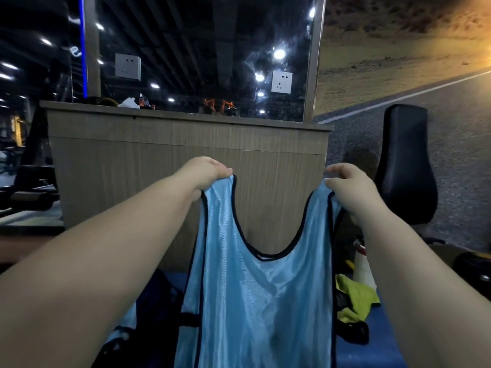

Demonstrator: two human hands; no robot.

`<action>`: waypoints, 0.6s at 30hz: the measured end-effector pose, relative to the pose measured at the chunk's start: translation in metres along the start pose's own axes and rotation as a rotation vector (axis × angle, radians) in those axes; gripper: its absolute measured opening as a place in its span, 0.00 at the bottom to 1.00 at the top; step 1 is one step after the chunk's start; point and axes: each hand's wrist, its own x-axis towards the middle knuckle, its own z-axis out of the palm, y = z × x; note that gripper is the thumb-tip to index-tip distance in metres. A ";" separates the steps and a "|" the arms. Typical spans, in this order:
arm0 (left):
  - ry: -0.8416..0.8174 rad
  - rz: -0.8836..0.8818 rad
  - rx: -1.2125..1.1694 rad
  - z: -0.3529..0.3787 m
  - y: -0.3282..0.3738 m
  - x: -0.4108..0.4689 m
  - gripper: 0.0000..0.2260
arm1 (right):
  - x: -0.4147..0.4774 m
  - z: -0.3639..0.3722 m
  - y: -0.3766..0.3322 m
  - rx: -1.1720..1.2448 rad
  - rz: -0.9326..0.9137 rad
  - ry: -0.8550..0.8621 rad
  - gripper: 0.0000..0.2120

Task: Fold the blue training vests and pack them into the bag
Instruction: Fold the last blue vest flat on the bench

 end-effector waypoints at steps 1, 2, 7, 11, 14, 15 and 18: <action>-0.009 -0.019 -0.029 0.005 0.001 -0.001 0.06 | -0.005 0.005 -0.003 0.020 -0.005 -0.032 0.10; -0.019 -0.032 -0.053 0.010 0.003 -0.003 0.05 | -0.009 0.010 -0.006 0.029 -0.013 -0.063 0.11; -0.106 -0.025 -0.177 0.041 0.013 -0.012 0.10 | -0.028 0.038 -0.020 0.013 -0.084 -0.210 0.11; -0.149 -0.018 -0.227 0.056 0.017 -0.024 0.06 | -0.041 0.059 -0.027 0.168 -0.054 -0.287 0.13; -0.176 -0.019 -0.272 0.060 0.018 -0.027 0.08 | -0.042 0.064 -0.028 0.198 -0.051 -0.297 0.14; -0.186 -0.025 -0.301 0.059 0.019 -0.029 0.09 | -0.040 0.065 -0.028 0.252 -0.016 -0.309 0.14; -0.229 -0.056 -0.384 0.051 0.020 -0.031 0.14 | -0.039 0.062 -0.029 0.379 0.075 -0.398 0.16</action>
